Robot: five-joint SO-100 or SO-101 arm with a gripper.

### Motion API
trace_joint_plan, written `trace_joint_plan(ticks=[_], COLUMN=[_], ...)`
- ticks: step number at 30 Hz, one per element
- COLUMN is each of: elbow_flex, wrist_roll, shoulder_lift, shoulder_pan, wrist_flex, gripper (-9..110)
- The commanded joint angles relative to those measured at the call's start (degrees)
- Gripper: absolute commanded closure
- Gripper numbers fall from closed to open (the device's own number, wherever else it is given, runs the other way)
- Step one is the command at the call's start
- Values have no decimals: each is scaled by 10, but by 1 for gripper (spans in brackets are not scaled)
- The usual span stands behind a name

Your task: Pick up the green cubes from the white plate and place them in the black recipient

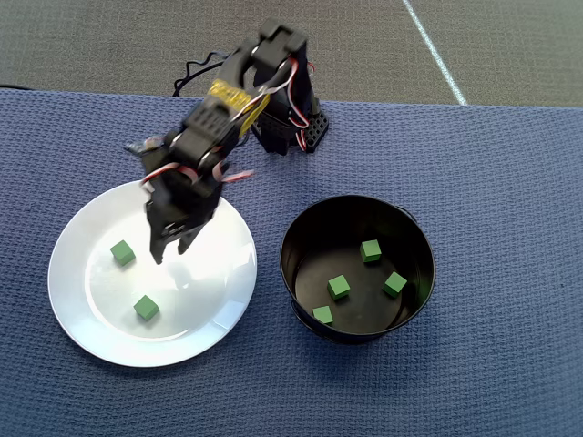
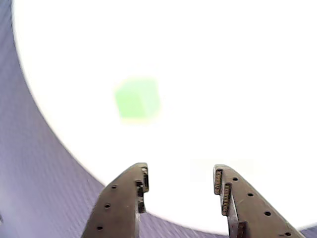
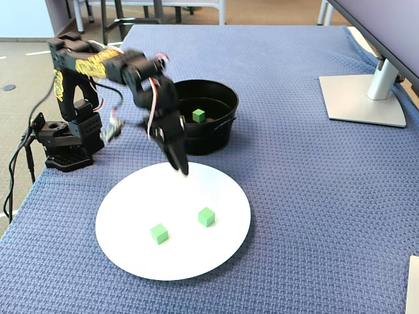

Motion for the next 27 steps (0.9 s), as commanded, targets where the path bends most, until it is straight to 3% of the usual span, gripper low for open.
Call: trace_joint_plan(ticks=[1, 6, 16, 27], elbow_flex=[-76, -113, -155, -169], wrist_roll=[40, 34, 43, -33], shoulder_lift=[-53, -84, -127, -177], shoulder_pan=[25, 33, 80, 122], wrist_flex=[-8, -1, 19, 11], gripper=[98, 98, 88, 86])
